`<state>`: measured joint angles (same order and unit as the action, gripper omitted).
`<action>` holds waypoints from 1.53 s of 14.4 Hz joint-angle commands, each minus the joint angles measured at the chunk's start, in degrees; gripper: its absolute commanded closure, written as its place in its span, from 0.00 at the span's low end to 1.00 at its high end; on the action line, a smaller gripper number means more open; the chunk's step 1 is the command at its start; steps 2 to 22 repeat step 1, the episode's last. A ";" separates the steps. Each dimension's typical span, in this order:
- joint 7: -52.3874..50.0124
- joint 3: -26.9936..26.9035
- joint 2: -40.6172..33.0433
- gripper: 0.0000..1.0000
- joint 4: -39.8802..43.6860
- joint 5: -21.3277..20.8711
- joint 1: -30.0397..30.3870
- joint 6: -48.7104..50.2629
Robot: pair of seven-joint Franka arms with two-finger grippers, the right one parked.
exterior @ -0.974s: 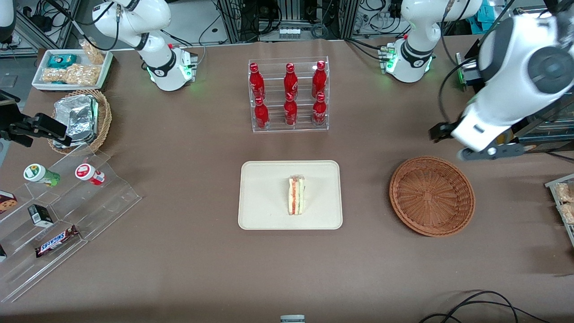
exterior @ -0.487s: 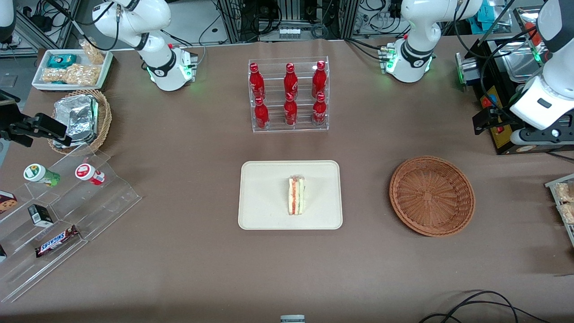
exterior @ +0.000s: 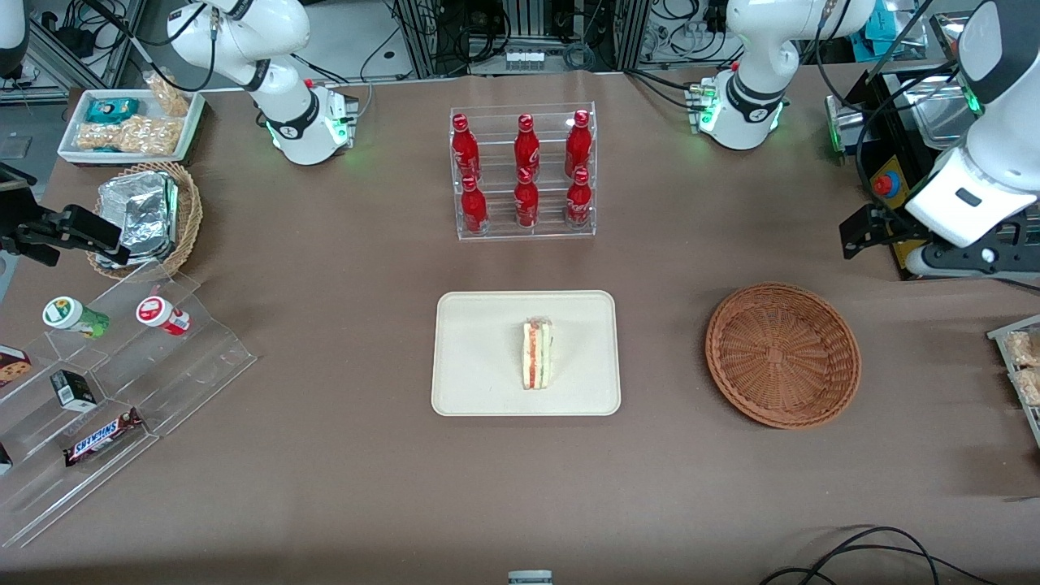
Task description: Place sandwich from basket to tray
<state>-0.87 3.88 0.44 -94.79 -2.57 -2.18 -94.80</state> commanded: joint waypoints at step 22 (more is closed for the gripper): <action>-0.19 -0.81 1.67 0.00 2.95 0.38 -1.07 1.11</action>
